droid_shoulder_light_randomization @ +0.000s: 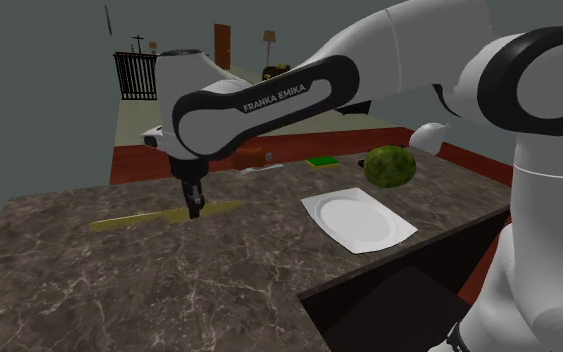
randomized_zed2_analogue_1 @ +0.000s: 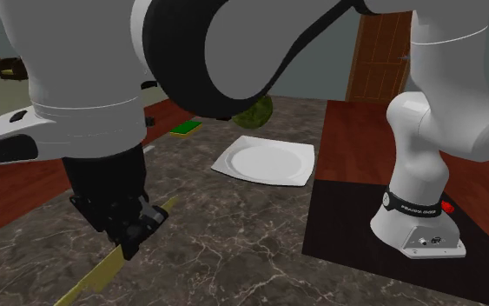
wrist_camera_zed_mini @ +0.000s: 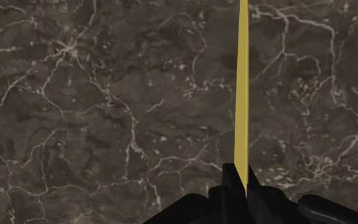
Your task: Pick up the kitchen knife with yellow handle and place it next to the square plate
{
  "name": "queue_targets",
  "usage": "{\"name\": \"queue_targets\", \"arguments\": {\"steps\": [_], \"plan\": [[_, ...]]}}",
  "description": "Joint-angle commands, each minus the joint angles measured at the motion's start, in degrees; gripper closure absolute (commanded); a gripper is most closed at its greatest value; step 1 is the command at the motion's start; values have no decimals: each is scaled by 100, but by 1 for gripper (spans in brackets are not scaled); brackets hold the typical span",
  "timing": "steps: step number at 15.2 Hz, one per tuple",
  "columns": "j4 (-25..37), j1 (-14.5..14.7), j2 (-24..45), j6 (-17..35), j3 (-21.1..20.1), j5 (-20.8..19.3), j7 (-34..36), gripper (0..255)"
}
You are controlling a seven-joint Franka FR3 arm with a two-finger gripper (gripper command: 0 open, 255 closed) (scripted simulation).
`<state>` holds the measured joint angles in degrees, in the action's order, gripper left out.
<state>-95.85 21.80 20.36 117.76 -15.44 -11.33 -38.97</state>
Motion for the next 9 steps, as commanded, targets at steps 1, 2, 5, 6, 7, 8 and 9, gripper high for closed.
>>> {"name": "queue_targets", "arguments": {"steps": [1,2,5,6,7,8,9], "plan": [[120,-1,-24,-144,-6,20,-28,255],[169,-2,-45,-212,-10,30,-39,255],[322,-1,-101,-417,-21,59,-71,255],[376,-1,-117,-487,-24,68,-81,255],[401,-1,-126,-519,-26,73,-86,255],[42,-51,-379,-403,-40,131,-104,255],[-302,-97,-627,-296,-52,193,-128,255]]}}
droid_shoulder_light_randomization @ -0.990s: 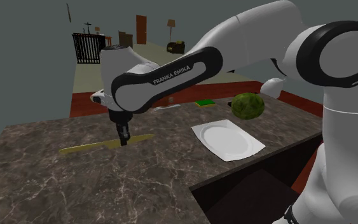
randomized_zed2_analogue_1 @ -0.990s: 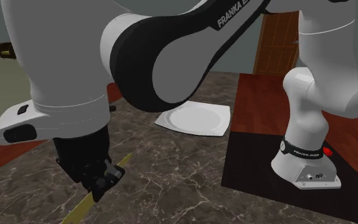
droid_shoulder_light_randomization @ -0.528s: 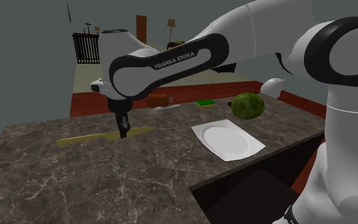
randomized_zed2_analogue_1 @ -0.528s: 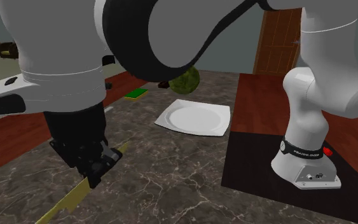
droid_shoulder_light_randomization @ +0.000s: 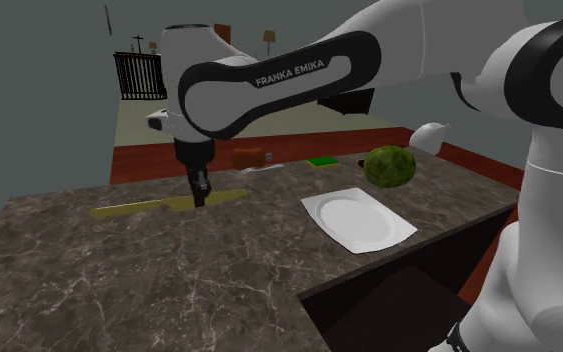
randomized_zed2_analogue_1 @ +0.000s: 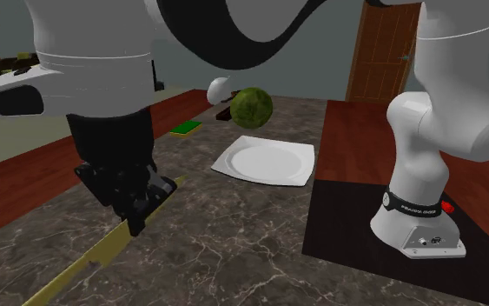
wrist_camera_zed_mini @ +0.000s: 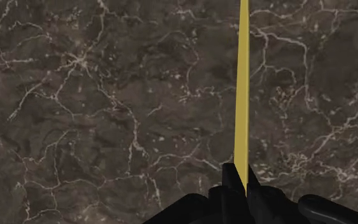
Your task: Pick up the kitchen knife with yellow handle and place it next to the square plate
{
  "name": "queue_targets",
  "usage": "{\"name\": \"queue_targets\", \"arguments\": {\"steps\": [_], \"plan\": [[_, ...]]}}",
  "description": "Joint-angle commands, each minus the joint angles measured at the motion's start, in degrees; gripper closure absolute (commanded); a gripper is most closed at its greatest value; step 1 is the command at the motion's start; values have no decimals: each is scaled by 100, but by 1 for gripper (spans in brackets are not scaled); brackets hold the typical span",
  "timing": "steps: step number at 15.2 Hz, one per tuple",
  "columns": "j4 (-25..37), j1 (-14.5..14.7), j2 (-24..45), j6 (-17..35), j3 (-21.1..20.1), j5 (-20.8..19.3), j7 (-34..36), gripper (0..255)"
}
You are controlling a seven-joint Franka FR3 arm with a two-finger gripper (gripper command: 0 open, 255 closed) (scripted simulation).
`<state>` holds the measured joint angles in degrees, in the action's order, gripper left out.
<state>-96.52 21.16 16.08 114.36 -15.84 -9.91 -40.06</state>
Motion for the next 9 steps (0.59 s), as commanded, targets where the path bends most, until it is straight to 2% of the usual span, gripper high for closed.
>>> {"name": "queue_targets", "arguments": {"steps": [1,9], "plan": [[-564,-75,-443,141,-22,114,-48,255],[-2832,-209,-2326,630,16,679,-401,255]]}}
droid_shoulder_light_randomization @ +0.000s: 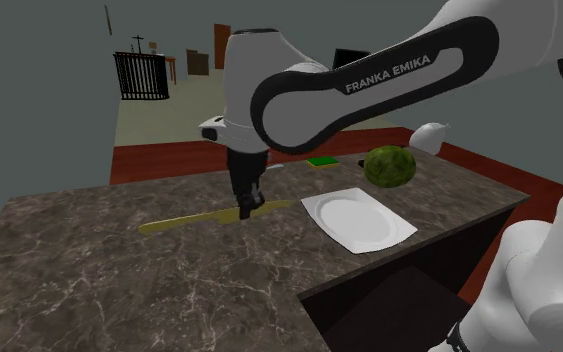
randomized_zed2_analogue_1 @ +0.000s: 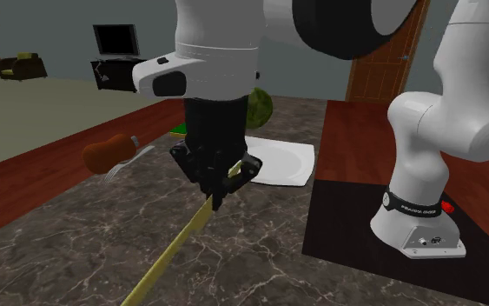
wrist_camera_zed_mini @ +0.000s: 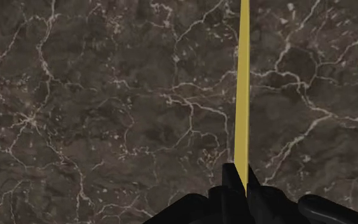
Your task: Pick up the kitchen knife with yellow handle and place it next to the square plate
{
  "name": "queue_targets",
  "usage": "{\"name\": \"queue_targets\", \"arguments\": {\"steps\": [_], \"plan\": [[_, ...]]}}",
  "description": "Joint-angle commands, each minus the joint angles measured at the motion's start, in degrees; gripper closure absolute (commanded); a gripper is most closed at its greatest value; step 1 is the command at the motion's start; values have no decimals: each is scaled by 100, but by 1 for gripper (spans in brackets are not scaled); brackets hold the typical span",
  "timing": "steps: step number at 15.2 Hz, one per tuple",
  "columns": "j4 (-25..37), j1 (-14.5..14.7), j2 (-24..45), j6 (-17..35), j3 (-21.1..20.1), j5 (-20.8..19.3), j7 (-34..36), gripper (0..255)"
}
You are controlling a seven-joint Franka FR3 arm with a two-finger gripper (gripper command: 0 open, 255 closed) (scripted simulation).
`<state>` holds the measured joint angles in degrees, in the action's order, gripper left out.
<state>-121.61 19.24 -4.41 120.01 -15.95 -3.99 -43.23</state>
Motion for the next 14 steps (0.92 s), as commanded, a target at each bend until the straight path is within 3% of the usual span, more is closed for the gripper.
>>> {"name": "queue_targets", "arguments": {"steps": [1,6,14], "plan": [[-571,-10,-511,90,47,157,-136,255],[-1737,94,-1715,87,181,468,-388,255],[-2141,82,-1440,759,125,412,-299,255]]}}
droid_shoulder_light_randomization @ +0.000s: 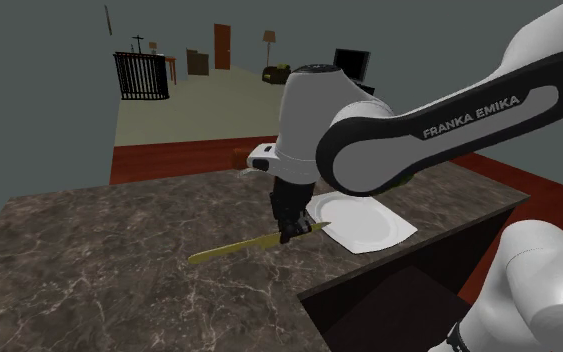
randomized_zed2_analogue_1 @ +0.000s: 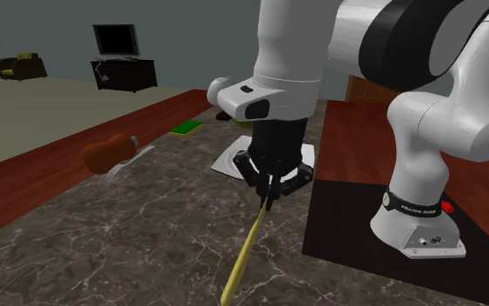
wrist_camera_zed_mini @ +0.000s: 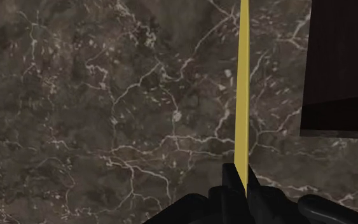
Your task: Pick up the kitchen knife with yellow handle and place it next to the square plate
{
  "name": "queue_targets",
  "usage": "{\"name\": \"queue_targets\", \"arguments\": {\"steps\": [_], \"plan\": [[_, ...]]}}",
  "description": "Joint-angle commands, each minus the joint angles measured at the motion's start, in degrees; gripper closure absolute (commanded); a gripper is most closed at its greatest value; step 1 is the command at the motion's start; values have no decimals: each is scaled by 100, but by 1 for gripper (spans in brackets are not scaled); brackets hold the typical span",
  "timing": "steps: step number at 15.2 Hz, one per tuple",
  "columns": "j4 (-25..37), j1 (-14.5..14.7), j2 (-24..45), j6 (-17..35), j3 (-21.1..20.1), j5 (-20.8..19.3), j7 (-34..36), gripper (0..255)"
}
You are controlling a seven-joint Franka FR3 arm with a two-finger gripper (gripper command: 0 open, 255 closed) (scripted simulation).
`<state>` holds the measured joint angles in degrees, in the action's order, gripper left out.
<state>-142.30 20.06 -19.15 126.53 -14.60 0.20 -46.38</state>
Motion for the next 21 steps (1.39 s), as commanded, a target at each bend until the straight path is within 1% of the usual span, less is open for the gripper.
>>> {"name": "queue_targets", "arguments": {"steps": [1,12,20,21], "plan": [[-117,-4,75,192,-19,-16,28,255],[-530,-72,642,1155,-118,-198,224,255],[-547,-77,677,1205,-122,-212,237,255],[-547,-77,677,1205,-122,-212,237,0]]}}
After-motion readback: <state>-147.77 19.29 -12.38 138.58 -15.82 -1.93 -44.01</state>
